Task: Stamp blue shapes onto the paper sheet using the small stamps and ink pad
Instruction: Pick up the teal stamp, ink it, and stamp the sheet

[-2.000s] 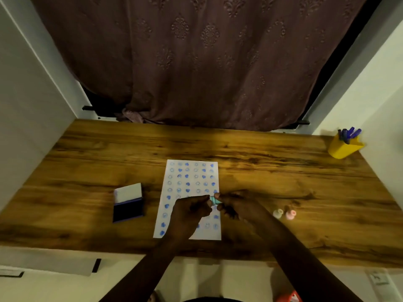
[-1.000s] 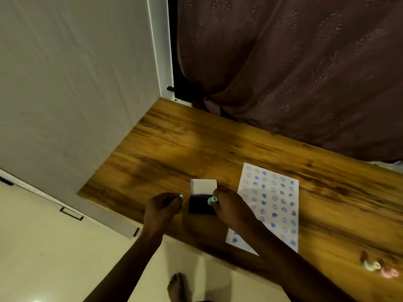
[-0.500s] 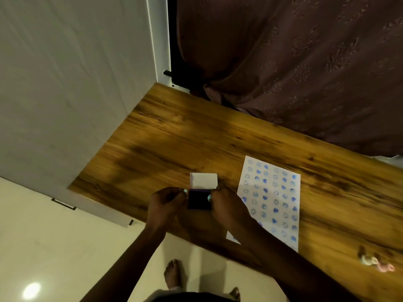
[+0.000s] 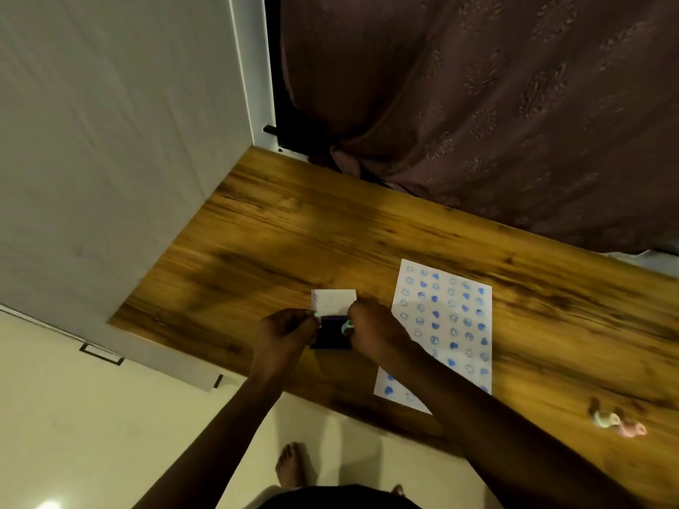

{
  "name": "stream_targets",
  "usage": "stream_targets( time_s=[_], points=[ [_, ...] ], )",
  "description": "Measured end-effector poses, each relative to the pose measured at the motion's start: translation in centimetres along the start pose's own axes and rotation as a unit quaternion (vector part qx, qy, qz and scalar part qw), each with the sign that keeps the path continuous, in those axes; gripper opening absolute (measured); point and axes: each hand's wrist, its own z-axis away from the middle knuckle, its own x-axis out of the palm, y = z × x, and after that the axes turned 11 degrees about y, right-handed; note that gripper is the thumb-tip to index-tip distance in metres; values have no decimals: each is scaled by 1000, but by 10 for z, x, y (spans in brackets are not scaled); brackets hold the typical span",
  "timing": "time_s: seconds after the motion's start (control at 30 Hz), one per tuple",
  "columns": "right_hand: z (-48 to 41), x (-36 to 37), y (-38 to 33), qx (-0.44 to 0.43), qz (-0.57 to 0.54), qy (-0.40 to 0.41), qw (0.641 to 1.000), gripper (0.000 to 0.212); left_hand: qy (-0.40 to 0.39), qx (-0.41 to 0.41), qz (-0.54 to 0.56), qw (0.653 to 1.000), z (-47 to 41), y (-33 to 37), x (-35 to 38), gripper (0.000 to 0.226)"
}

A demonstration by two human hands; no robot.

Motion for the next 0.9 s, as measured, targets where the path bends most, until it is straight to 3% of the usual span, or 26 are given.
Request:
stream_targets(
  time_s=[0.17, 0.23, 0.37, 0.47, 0.6, 0.67, 0.77, 0.9],
  points=[
    [3, -21, 22, 95, -192, 21, 977, 22, -11, -30, -4, 999, 11, -2, 13, 9],
    [11, -34, 34, 167, -306, 30, 937, 20, -21, -31, 9, 999, 18, -2, 22, 14],
    [40, -56, 69, 256, -508, 10, 822, 21, -55, -35, 9, 998, 32, -4, 46, 20],
    [72, -63, 96, 281, -547, 23, 788, 29, -68, -48, -15, 996, 41, -5, 65, 22],
    [116, -55, 124, 309, -487, 99, 811, 27, -113, -54, -67, 990, 46, -9, 84, 4],
    [135, -49, 133, 299, -374, 134, 868, 29, -140, -54, -85, 985, 48, -8, 92, 3],
    [159, -35, 140, 265, -160, 129, 942, 36, -156, -55, -105, 981, 50, -6, 105, 18],
    [176, -14, 136, 266, -91, 121, 952, 19, -171, -80, -86, 978, 49, -7, 116, 9]
  ],
)
